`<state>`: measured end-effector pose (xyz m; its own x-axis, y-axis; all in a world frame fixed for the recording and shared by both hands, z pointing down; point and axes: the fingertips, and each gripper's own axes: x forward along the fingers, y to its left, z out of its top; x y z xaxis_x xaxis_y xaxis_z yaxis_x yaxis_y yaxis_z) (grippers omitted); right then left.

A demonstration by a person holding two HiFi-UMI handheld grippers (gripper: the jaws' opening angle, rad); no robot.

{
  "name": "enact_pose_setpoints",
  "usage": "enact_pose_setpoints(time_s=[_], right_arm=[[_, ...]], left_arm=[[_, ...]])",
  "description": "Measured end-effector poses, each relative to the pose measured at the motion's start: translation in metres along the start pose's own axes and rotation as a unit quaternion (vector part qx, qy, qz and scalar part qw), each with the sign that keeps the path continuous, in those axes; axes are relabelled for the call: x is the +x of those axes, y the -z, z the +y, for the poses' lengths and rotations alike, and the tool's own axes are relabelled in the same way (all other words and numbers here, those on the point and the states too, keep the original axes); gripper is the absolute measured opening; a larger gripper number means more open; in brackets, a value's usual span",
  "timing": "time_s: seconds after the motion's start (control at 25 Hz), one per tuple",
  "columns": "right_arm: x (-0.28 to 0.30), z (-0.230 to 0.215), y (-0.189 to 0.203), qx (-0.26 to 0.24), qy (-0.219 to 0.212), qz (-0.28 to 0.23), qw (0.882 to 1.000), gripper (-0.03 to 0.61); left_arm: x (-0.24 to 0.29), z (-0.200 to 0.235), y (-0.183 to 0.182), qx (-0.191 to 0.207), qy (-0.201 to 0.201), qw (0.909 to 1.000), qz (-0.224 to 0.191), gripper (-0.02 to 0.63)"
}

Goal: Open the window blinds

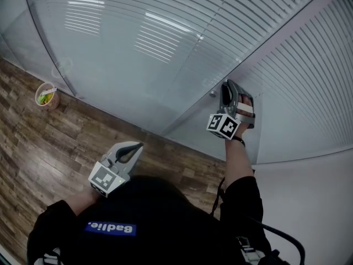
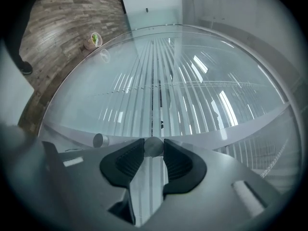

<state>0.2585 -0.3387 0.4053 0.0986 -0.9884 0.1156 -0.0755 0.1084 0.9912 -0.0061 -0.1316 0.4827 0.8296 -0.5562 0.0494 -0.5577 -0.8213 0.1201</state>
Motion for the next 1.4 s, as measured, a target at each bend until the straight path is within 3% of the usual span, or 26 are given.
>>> enact_pose_setpoints(time_s=[0.24,0.36,0.6,0.8,1.04,1.4], right_arm=[[-0.001,-0.008,-0.002,0.078,0.002,0.001,0.997,0.11],[-0.001,-0.015,-0.002,0.145,0.005,-0.001,0.989,0.112],[0.003,-0.016,0.002,0.284,0.016,0.001,0.959,0.118],[0.003,-0.018,0.005,0.377,0.02,-0.005,0.926,0.123],[0.005,-0.022,0.004,0.484,0.016,-0.009,0.875,0.129],[0.005,-0.024,0.011,0.674,0.001,-0.027,0.738,0.133]], left_arm=[[-0.001,0.0,-0.004,0.003,0.001,1.0,0.003,0.0],[-0.002,-0.001,-0.008,0.004,0.0,1.0,0.003,0.0],[-0.002,0.002,-0.008,0.007,-0.005,1.0,0.002,0.0],[-0.002,0.001,-0.007,0.009,-0.005,0.9999,0.004,0.0],[-0.004,0.004,-0.008,0.007,-0.004,0.9999,0.008,0.0],[-0.005,0.006,-0.008,0.007,-0.002,0.9999,0.008,0.0]])
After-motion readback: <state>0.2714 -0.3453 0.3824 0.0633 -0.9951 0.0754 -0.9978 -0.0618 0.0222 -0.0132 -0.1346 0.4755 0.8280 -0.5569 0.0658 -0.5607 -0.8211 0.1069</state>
